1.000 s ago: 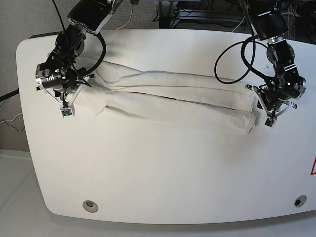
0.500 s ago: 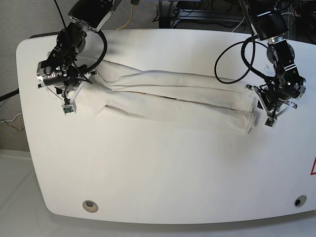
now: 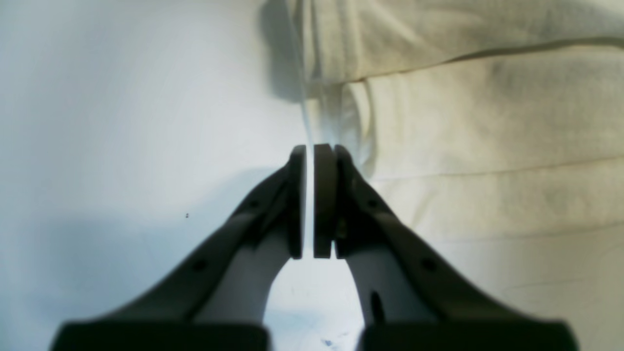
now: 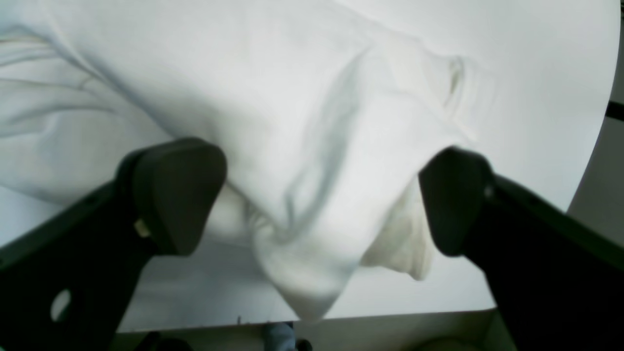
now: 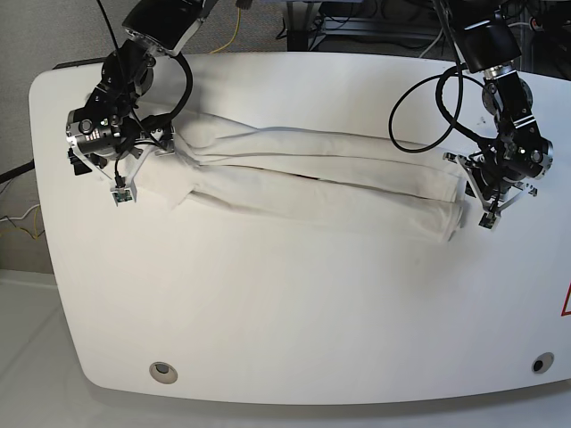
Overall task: Fold the T-shirt properly
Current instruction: 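Hold the strip end with the right gripper while the left hovers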
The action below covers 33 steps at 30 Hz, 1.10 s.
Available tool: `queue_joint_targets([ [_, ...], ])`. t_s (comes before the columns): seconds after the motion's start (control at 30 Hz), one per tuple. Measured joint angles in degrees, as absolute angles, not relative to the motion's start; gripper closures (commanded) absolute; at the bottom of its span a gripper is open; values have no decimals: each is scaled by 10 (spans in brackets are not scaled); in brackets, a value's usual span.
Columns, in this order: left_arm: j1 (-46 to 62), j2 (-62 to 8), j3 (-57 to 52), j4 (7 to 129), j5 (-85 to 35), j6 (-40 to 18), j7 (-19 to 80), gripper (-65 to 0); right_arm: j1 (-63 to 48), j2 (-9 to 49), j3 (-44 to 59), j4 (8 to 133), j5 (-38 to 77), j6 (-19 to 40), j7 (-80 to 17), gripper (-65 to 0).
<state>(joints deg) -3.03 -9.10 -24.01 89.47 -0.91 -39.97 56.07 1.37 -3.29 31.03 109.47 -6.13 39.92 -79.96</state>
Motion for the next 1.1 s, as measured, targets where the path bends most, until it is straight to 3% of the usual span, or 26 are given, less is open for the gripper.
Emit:
queue_joint_targets([
  [0.17, -30, -91, -240, 895, -9, -400, 561, -18, 27, -25, 310, 1095, -61, 399, -802, -647],
  [0.33, -30, -91, -240, 895, -9, -400, 561, -18, 45, -12, 310, 1096, -60, 399, -801, -588],
  [0.5, -30, -91, -240, 895, -9, -400, 561, -18, 46, -12, 310, 1096, -60, 399, -802, -385],
  [0.7, -30, -93, -241, 895, -9, -399, 561, -18, 51, -15, 310, 1096, -60, 399, -800, -8],
  [0.87, -32, -93, -241, 896, -9, -400, 561, -18, 52, -15, 310, 1096, -60, 399, -803, -26],
  [1.1, -32, -94, -241, 896, -9, -400, 561, -18, 57, -15, 310, 1096, -60, 399, -804, 0],
])
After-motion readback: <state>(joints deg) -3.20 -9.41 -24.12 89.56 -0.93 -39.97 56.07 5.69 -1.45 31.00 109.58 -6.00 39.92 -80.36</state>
